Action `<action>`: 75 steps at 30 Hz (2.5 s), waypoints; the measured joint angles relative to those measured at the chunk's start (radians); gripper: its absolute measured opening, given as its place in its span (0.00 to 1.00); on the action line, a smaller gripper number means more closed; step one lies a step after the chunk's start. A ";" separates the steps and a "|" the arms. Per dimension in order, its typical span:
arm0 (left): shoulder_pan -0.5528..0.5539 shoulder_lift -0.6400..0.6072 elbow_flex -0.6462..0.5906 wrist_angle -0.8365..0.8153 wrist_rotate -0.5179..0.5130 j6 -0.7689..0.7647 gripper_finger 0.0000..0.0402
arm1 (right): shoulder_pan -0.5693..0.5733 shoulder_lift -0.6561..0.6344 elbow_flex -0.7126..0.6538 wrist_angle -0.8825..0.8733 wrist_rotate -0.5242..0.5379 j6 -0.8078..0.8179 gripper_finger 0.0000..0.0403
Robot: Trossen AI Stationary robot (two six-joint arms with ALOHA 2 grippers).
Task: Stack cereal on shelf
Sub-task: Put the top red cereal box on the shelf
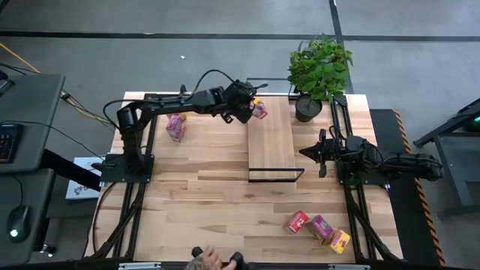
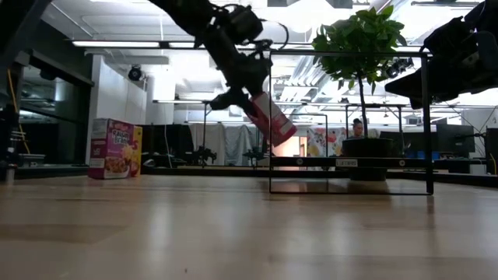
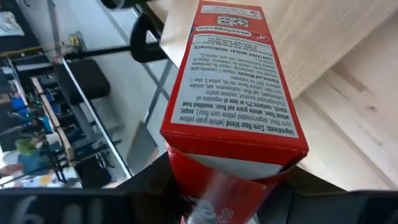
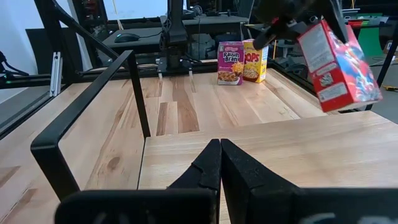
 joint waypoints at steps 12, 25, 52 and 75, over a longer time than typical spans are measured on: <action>0.020 0.012 0.004 -0.056 0.023 -0.061 0.33 | 0.000 0.000 0.000 0.000 0.000 0.000 0.00; 0.020 -0.003 0.005 0.009 0.023 -0.079 0.33 | 0.000 0.000 0.000 0.000 0.000 0.000 0.00; 0.057 0.025 0.304 -0.317 0.184 -0.204 0.33 | 0.000 0.001 -0.002 0.416 0.016 -0.091 0.00; -0.021 0.186 0.439 -0.545 0.004 -0.099 0.33 | 0.000 0.002 0.000 0.323 0.015 -0.067 0.00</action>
